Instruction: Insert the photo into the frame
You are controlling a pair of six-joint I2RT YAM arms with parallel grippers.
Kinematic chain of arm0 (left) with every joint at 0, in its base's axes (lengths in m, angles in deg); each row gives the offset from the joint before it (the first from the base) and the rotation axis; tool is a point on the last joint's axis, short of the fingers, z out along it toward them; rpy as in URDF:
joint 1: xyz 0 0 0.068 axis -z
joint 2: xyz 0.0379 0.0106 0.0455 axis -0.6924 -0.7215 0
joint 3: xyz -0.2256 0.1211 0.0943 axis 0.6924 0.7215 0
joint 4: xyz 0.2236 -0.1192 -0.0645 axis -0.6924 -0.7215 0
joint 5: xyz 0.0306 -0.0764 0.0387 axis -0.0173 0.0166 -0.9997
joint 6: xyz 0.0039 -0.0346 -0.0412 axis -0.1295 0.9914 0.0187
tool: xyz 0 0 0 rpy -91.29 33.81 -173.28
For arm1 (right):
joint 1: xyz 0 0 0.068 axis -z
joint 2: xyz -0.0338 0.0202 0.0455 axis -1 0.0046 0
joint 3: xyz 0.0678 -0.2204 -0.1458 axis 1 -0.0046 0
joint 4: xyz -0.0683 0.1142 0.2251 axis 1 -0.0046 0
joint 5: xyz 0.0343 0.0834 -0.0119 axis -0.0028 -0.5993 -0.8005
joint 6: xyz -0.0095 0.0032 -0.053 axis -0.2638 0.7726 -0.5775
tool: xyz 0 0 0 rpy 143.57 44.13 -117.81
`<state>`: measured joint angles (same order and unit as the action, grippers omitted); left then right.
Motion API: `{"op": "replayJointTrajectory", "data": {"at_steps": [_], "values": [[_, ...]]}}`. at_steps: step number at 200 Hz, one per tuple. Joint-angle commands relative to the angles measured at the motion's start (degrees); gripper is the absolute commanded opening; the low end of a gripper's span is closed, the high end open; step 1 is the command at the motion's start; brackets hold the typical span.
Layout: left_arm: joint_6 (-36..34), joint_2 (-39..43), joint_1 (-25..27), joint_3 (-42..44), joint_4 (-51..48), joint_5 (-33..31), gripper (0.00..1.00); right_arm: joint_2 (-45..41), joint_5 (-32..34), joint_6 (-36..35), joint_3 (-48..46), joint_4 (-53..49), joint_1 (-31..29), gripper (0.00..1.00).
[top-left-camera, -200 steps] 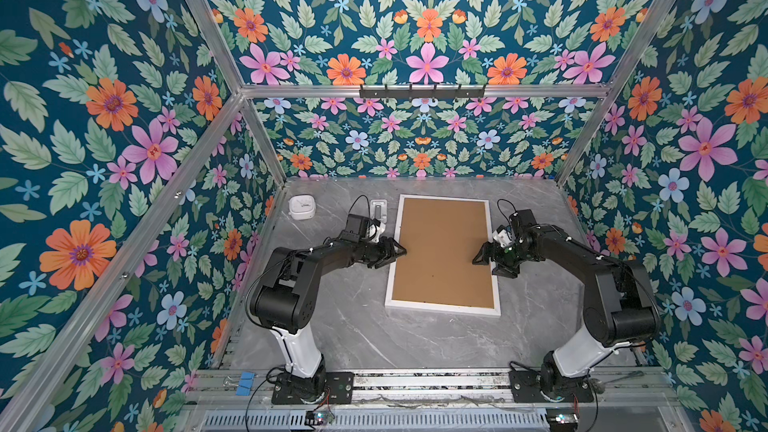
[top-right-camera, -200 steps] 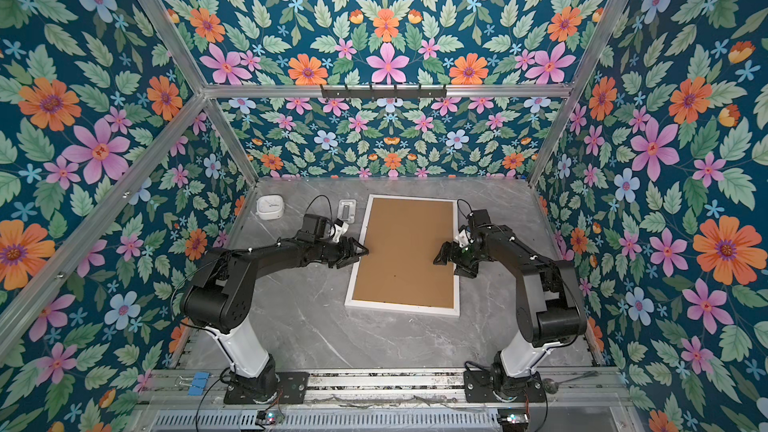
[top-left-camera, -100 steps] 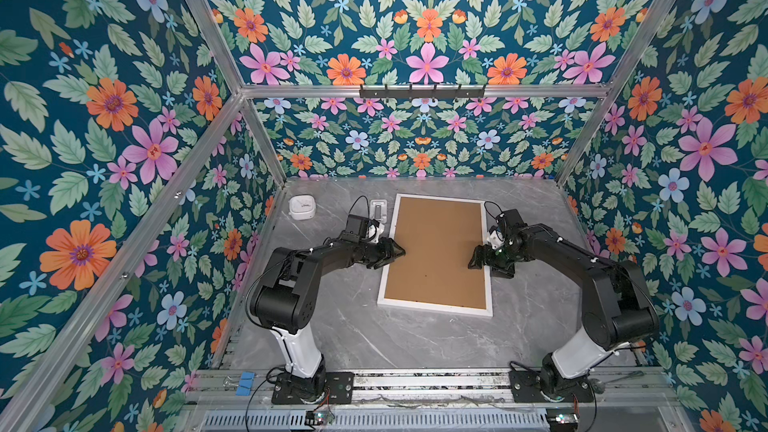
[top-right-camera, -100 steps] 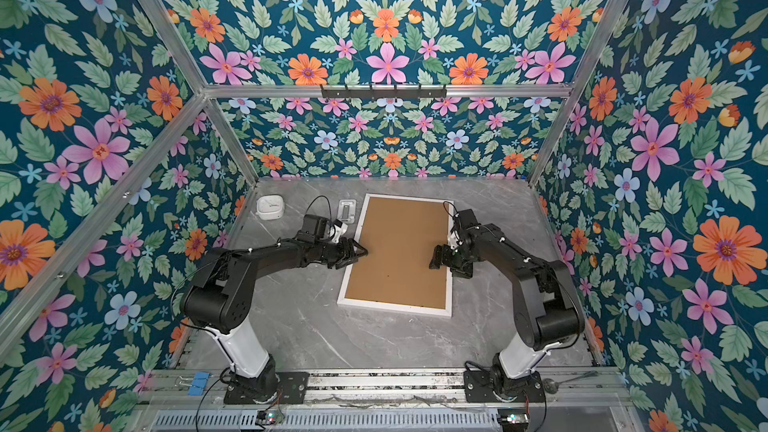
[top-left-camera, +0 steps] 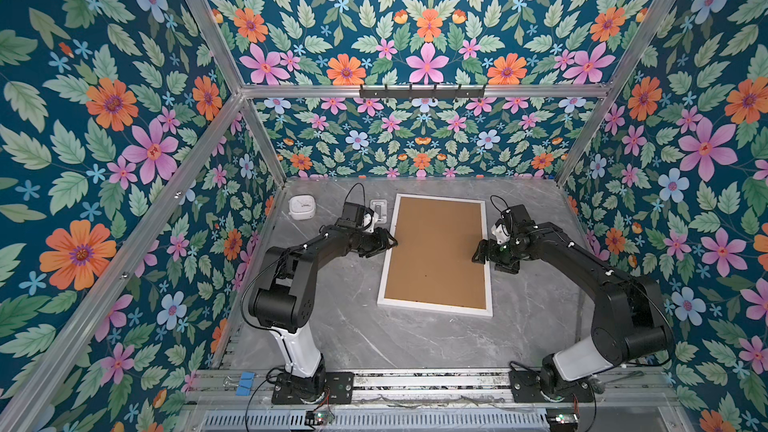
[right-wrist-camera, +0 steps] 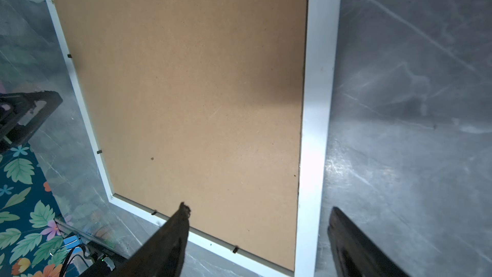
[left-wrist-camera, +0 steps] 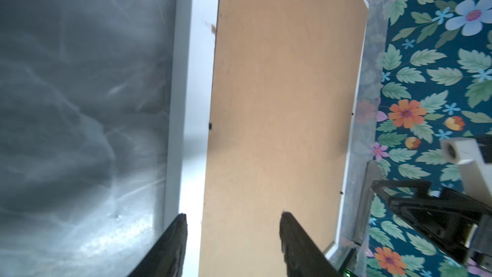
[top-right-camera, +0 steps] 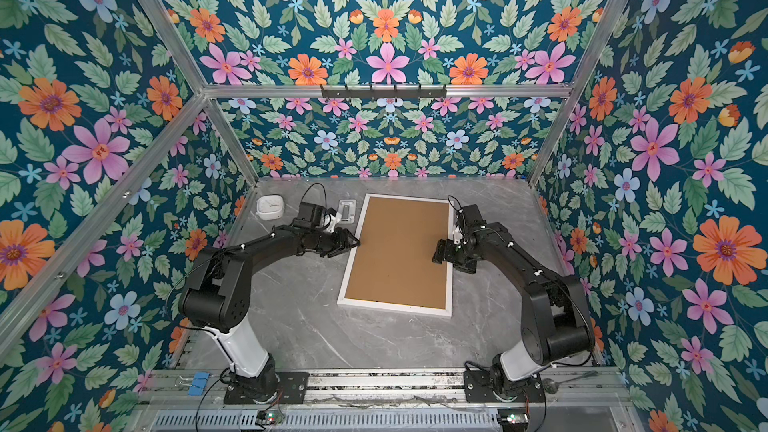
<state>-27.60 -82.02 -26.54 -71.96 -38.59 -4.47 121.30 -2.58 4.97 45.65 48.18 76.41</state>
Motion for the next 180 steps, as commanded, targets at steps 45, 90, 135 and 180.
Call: {"op": "replayJointTrajectory", "data": {"at_steps": [45, 90, 135, 180], "values": [[-7.9, -6.9, 0.2, -7.3, -7.1, -7.0, 0.52, 1.1, 0.7, 0.9, -0.2, 1.2, -0.1, 0.82], [-8.7, -7.7, 1.3, -6.9, -7.4, -9.0, 0.47, 2.1, -0.2, 0.6, 0.7, 1.0, 0.0, 0.81], [-8.3, -7.1, 3.1, -3.0, -7.3, -11.4, 0.36, 2.7, -0.5, 0.5, 1.7, 0.8, 0.0, 0.81], [-5.3, -3.8, 4.0, 2.2, -5.2, -12.0, 0.29, 5.6, -1.4, -0.6, 8.4, -0.8, -0.1, 0.81]]}}
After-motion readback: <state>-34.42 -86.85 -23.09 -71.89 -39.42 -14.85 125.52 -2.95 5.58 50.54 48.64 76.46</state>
